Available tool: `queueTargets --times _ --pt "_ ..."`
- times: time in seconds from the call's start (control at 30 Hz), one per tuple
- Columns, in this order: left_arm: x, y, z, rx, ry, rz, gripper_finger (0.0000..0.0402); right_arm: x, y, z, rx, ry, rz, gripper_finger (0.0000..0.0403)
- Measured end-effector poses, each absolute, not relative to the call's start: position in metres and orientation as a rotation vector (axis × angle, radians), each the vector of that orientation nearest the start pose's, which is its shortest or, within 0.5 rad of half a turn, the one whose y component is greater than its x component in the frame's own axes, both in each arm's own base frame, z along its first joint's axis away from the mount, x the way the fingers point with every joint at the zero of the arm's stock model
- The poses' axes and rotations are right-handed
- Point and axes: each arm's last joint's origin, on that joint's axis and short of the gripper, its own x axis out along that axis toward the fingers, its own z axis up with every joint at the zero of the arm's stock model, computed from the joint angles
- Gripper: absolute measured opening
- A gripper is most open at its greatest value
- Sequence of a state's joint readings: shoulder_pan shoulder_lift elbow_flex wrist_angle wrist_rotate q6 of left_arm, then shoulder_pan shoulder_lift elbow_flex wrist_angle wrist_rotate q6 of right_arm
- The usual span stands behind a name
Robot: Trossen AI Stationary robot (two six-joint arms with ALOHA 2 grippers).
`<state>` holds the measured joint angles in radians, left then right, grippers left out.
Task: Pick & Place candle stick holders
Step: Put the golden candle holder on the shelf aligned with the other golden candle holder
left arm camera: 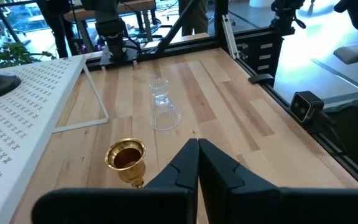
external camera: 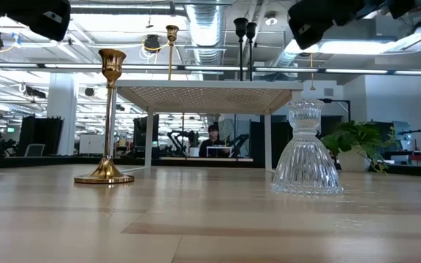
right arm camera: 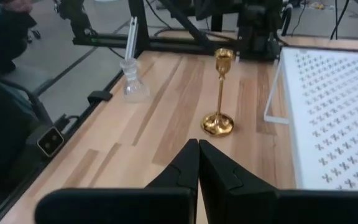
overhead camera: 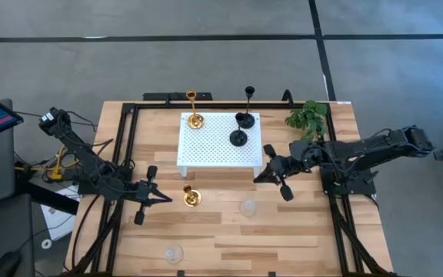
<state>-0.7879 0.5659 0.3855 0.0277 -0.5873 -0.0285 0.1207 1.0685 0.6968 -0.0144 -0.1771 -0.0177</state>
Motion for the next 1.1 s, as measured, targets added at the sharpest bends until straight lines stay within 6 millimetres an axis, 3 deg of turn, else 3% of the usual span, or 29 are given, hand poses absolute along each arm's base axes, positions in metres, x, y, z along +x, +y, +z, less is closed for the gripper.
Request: queueTargets --times 0.33,0.7,1.1 --pt "0.109 -0.089 0.245 0.081 0.132 -0.25 0.0007 0.234 0.031 0.266 -0.022 0.367 0.214 0.0" --pt "0.123 -0.096 0.227 0.185 0.254 -0.226 0.0004 0.234 0.031 0.266 -0.041 0.365 0.202 0.0" --pt "0.143 -0.11 0.206 -0.029 0.351 -0.114 0.0004 0.234 0.031 0.266 -0.041 0.365 0.204 0.0"
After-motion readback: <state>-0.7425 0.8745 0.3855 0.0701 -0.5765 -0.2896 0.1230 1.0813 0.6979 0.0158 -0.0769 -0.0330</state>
